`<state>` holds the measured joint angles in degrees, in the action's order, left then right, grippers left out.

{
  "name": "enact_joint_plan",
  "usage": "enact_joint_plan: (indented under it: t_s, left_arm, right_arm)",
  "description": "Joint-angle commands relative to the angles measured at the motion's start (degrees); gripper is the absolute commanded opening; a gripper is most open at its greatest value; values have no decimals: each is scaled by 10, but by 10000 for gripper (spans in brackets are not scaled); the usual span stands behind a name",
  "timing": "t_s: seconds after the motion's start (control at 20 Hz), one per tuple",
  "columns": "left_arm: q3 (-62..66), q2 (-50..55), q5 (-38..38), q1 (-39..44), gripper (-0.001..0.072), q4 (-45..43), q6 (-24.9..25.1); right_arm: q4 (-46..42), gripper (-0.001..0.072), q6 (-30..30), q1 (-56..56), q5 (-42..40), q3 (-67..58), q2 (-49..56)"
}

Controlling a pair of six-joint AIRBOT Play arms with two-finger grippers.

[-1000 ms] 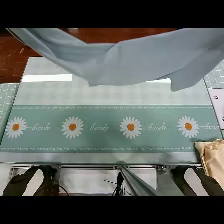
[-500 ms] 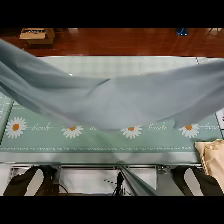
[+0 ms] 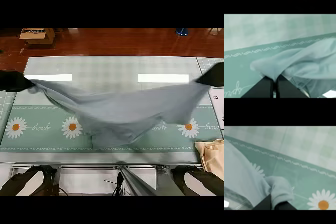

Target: Fold the shirts.

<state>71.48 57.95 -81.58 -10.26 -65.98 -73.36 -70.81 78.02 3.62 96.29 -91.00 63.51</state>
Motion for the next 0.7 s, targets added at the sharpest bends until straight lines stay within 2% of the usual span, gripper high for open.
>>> enact_joint_plan:
  t_s: [0.0, 0.25, 0.4, 0.45, 0.6, 0.65]
  left_arm:
    - [-44, 106, 76, 13, 20, -2, 24]
    - [-44, 229, 189, 14, 20, 7, 21]
    - [-44, 275, 189, 14, 21, 11, -1]
    - [-44, 279, 175, 13, 50, 10, -4]
    - [-26, 267, 101, -13, 555, 3, -13]
    - [-16, 258, 65, -31, 557, 4, -21]
  right_arm:
    - [-31, 38, -7, -34, -113, 0, 123]
    - [-31, 38, -7, -34, -218, 0, 242]
    - [-29, 38, -7, -34, -232, 0, 272]
    - [-28, 38, -7, -34, -232, 0, 274]
    - [-29, 38, -10, -34, -228, -1, 271]
    - [-29, 38, -14, -34, -224, -1, 270]
